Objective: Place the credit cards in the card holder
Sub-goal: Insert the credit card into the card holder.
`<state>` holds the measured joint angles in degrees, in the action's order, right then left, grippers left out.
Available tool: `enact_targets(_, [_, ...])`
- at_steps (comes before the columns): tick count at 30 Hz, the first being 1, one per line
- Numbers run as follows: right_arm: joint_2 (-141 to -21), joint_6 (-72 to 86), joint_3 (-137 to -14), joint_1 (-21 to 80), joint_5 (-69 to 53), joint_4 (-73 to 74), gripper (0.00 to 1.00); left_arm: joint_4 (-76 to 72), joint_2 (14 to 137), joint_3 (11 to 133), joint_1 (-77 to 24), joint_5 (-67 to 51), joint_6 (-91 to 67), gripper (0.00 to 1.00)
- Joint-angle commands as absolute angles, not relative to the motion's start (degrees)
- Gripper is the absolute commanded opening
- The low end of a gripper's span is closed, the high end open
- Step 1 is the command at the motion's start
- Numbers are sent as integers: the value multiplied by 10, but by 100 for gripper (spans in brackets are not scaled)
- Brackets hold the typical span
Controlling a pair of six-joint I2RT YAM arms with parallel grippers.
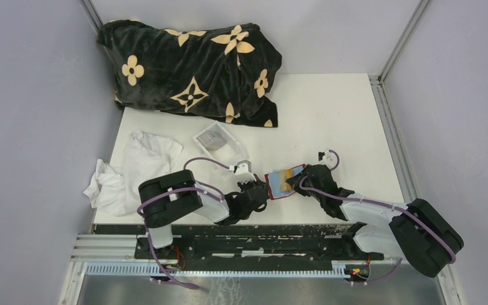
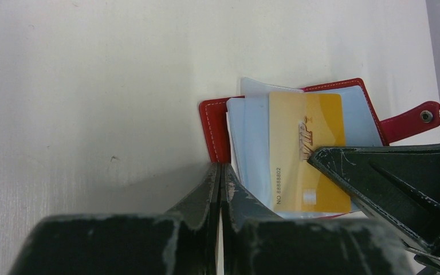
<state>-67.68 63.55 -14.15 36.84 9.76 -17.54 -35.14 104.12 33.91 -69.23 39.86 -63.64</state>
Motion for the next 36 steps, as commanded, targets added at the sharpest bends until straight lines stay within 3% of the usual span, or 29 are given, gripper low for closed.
enact_targets(1, [-679,629,-127,361,138,-154,1,-198,1090,315,-708,303,-638,3])
enact_targets(16, [-667,632,-113,343,112,-180,1,-195,1092,321,-708,304,-637,3])
enact_targets(28, [-788,597,-141,324,4,-229,1,-186,1095,333,-708,308,-629,3])
enact_targets(36, [-802,540,-176,324,-54,-161,1,-163,1086,340,-707,327,-625,3])
